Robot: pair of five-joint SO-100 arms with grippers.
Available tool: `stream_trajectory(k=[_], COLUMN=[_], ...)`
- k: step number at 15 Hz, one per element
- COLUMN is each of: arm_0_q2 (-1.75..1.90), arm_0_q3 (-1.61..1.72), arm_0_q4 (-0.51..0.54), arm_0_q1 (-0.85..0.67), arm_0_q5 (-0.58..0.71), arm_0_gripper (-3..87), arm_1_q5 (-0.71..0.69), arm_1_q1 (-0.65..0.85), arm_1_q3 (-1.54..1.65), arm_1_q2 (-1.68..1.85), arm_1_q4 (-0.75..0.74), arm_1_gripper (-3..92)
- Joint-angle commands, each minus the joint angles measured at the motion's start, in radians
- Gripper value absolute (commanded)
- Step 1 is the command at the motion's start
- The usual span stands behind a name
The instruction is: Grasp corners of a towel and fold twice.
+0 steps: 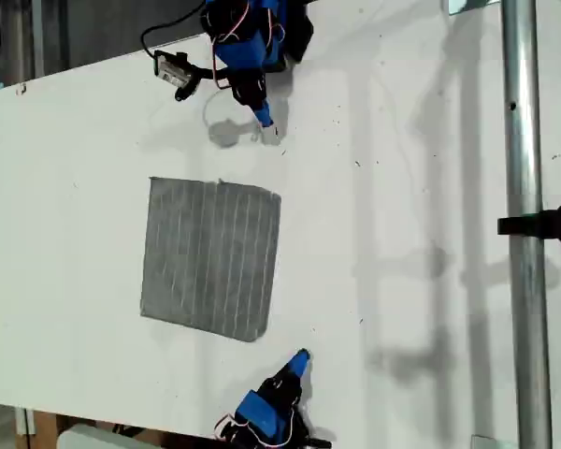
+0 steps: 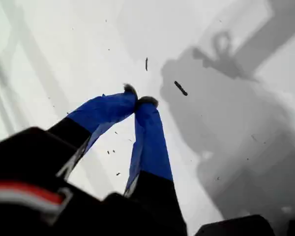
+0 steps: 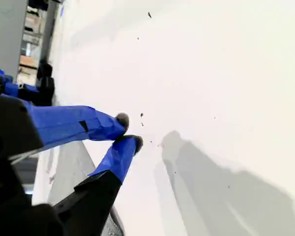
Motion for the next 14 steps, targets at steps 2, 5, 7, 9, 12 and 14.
stream_trajectory(k=[2, 5, 7, 9, 12, 14], arm_0_q2=[0.009, 0.009, 0.009, 0.009, 0.009, 0.009], arm_0_q3=[0.005, 0.005, 0.005, 0.005, 0.005, -0.002], arm_0_q4=[0.008, 0.008, 0.008, 0.008, 0.008, -0.005], arm_0_q1=[-0.344, -0.342, -0.342, -0.347, -0.356, -0.360], arm_0_q5=[-0.819, -0.819, -0.822, -0.831, -0.902, -0.890], arm_0_gripper=[-1.6, -1.6, -1.6, -0.4, -1.5, -1.8], arm_1_q5=[0.041, 0.043, 0.044, 0.044, 0.061, 0.101], arm_1_q1=[-0.066, -0.066, -0.067, -0.069, -0.063, -0.061], arm_1_q3=[-0.077, -0.077, -0.077, -0.077, -0.083, -0.094], arm_1_q2=[0.002, 0.002, 0.002, 0.002, 0.002, 0.002], arm_1_q4=[-0.124, -0.126, -0.126, -0.126, -0.135, -0.137], arm_1_gripper=[-0.3, -0.3, -0.3, -0.3, -0.3, -0.3])
